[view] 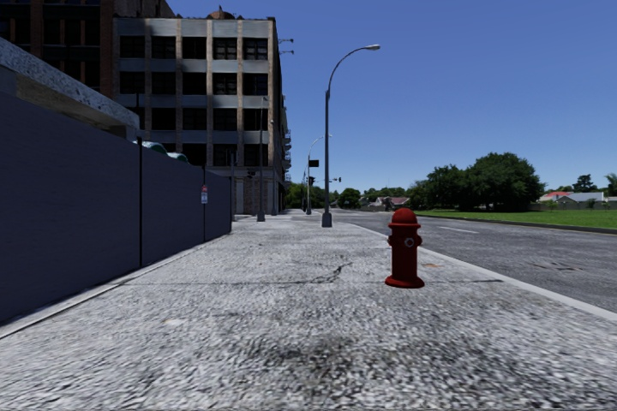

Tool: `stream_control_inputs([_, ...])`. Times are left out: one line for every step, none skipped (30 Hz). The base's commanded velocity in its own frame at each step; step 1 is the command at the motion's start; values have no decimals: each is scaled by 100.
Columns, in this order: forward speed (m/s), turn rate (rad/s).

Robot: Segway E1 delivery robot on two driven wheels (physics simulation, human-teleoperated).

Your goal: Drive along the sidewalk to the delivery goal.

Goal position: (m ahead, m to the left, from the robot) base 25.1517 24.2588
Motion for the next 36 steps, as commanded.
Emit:
stream_control_inputs([200, 0])
stream_control_inputs([200, 0])
stream_control_inputs([200, 0])
stream_control_inputs([200, 0])
stream_control_inputs([200, 0])
stream_control_inputs([200, 0])
stream_control_inputs([200, 0])
stream_control_inputs([200, 0])
stream_control_inputs([200, 0])
stream_control_inputs([200, 0])
stream_control_inputs([200, 0])
stream_control_inputs([200, 0])
stream_control_inputs([200, 0])
stream_control_inputs([200, 0])
stream_control_inputs([200, 0])
stream_control_inputs([200, 0])
stream_control_inputs([200, 0])
stream_control_inputs([200, 5])
stream_control_inputs([200, 50])
stream_control_inputs([200, 50])
stream_control_inputs([200, 120])
stream_control_inputs([200, 120])
stream_control_inputs([200, 120])
stream_control_inputs([200, 87])
stream_control_inputs([200, 10])
stream_control_inputs([200, 1])
stream_control_inputs([200, 1])
stream_control_inputs([200, 0])
stream_control_inputs([200, 0])
stream_control_inputs([200, 0])
stream_control_inputs([200, 0])
stream_control_inputs([200, 0])
stream_control_inputs([200, 0])
stream_control_inputs([200, 0])
stream_control_inputs([200, 0])
stream_control_inputs([200, 0])
